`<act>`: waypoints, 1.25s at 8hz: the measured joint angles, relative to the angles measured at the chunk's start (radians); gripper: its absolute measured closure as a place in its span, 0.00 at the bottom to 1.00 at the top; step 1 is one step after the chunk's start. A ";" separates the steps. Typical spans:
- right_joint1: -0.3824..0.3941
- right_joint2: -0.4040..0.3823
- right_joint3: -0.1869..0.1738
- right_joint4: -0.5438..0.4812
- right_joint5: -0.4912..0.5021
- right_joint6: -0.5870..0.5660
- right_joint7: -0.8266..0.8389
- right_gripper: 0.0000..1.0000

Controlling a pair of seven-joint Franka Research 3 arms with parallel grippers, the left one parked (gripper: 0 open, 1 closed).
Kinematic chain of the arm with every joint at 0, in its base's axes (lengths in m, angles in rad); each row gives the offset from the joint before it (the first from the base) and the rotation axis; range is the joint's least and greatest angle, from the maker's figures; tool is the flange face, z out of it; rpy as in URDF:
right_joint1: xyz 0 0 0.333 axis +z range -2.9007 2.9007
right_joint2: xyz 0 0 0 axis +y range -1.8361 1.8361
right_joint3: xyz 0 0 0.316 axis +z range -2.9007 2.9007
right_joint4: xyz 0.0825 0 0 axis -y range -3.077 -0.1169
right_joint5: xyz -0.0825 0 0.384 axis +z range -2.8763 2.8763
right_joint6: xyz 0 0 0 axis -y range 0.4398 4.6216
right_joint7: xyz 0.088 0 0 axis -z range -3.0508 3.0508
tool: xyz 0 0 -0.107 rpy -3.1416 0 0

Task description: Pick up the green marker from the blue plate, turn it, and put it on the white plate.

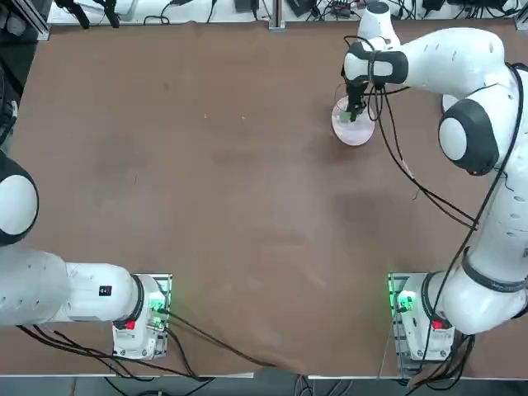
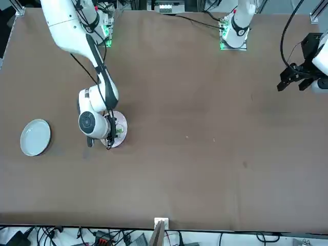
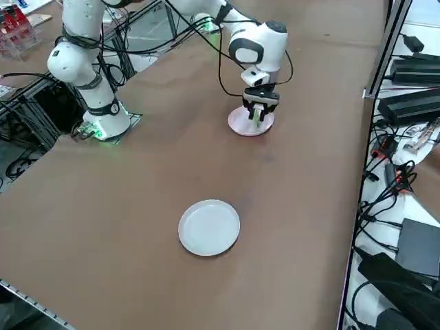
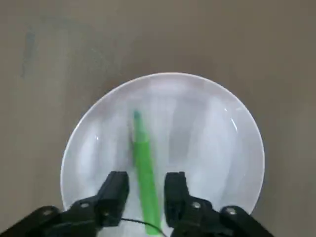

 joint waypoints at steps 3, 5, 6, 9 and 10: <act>-0.003 -0.054 -0.013 0.018 -0.014 -0.033 -0.093 0.00; -0.042 -0.147 -0.031 0.056 -0.017 -0.124 -0.296 0.00; -0.076 -0.191 -0.033 0.082 -0.017 -0.172 -0.417 0.00; -0.173 -0.265 -0.035 0.177 -0.017 -0.317 -0.784 0.00; -0.207 -0.284 -0.036 0.207 -0.017 -0.377 -0.924 0.00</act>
